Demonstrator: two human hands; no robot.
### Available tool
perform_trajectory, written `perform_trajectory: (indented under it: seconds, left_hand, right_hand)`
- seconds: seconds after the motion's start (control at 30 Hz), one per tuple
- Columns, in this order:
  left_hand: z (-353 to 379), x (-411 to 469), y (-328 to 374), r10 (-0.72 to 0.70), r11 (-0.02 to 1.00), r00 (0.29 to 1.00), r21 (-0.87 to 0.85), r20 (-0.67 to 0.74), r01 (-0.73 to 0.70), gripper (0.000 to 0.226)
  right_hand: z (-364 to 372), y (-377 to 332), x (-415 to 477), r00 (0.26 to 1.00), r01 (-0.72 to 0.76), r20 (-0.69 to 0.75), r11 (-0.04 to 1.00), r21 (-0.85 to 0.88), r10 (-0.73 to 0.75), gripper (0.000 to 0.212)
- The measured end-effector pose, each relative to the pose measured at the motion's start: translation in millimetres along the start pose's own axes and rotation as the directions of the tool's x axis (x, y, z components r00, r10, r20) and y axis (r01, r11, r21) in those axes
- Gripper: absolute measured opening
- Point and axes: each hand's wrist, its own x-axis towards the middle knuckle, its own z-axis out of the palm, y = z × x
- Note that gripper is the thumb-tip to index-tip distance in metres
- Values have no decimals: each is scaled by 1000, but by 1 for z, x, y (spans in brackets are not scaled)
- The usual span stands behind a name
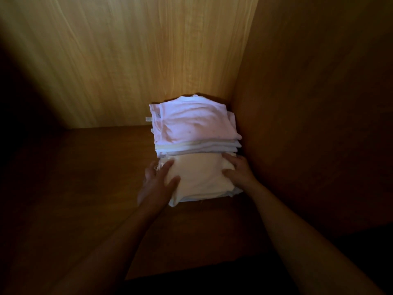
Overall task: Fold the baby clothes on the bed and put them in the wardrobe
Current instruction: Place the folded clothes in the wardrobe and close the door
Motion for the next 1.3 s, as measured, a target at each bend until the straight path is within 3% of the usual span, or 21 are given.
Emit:
perform_trajectory:
  seconds: [0.17,0.33,0.47,0.57,0.67,1.0,1.3]
  left_hand:
    - [-11,-11,27,-2,936,997,351,-80,31,55]
    - [-22,-21,41,183,872,980,474,-78,-125,53]
    - [-35,-25,65,211,844,973,485,99,-232,63]
    - [-54,-33,87,234,747,951,587,204,-310,71]
    - [-87,-55,114,201,725,944,609,262,-323,74]
    - [-271,-135,277,177,763,951,575,253,-295,75]
    - [-453,-214,437,131,796,978,571,160,-200,76]
  right_hand:
    - [-3,-7,-8,994,64,-68,947,-316,-90,53]
    - [-11,-18,-33,946,249,-1,732,-634,-323,44]
    - [-20,-41,-47,956,263,87,687,-678,-280,58]
    - [-33,-67,-61,970,239,152,644,-727,-188,67]
    - [-49,-104,-87,973,231,175,668,-708,-152,68]
    - [-160,-306,-206,967,252,184,746,-617,-175,62]
    - [-290,-510,-309,952,305,194,738,-602,-235,57]
